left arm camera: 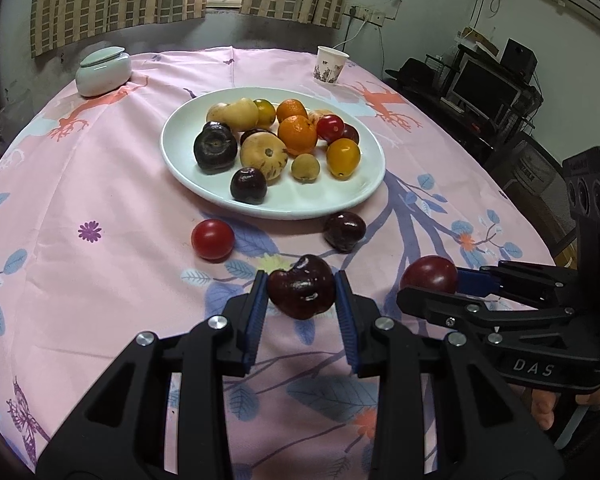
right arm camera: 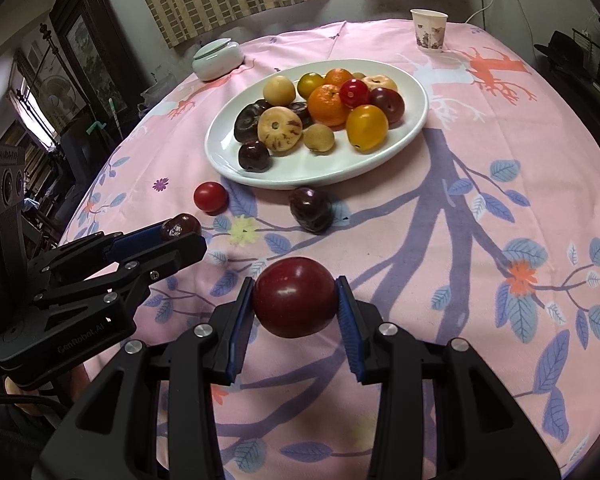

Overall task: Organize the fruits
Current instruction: 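Carry both plums onto the plate and open both tools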

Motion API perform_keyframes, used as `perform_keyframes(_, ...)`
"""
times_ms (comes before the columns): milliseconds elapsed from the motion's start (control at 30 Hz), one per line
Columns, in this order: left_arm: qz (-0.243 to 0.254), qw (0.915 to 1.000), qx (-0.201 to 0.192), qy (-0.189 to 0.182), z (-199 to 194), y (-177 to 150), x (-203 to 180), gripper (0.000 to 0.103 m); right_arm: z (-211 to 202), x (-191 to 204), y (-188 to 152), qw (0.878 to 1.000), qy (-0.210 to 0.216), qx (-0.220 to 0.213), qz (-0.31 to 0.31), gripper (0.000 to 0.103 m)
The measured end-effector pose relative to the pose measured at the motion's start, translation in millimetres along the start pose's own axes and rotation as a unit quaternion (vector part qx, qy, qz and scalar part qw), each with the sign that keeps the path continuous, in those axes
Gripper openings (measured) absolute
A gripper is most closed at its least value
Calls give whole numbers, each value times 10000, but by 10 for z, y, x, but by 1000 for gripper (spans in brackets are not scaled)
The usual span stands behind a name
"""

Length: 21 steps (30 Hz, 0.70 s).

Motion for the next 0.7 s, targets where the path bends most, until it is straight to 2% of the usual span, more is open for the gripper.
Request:
perform_keyframes(133, -23, 9999, -112, 58, -55, 208, 145, 34, -5, 58, 171, 9998, 5, -76, -170, 41)
perform_keyframes(233, -5, 9993, -208, 315, -34, 472, 282, 34, -22, 89, 362, 9995, 36, -207, -252, 41)
perform_keyframes(433, -97, 9985, -236, 494, 200, 967, 486, 34, 78, 206, 794, 9977, 2, -435, -513, 41)
perform_keyframes(533, -163, 9987, -175, 453, 336, 1064, 527, 34, 225, 246, 947, 9962, -111, -480, -717, 41)
perform_keyframes(700, -166, 9990, -70, 402, 502, 1033, 543, 34, 505, 160, 1023, 9982, -44, -217, -566, 41)
Point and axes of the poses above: each gripper's, at about its wrist camera, not at the fingertips, and z roughly the way its jaws point, x to its left, y to its top, the point moved 3 cm from there along z, roughly the way its jaws point, and after that the axes turned 2 degrees about -z, right-handed, at the moved point
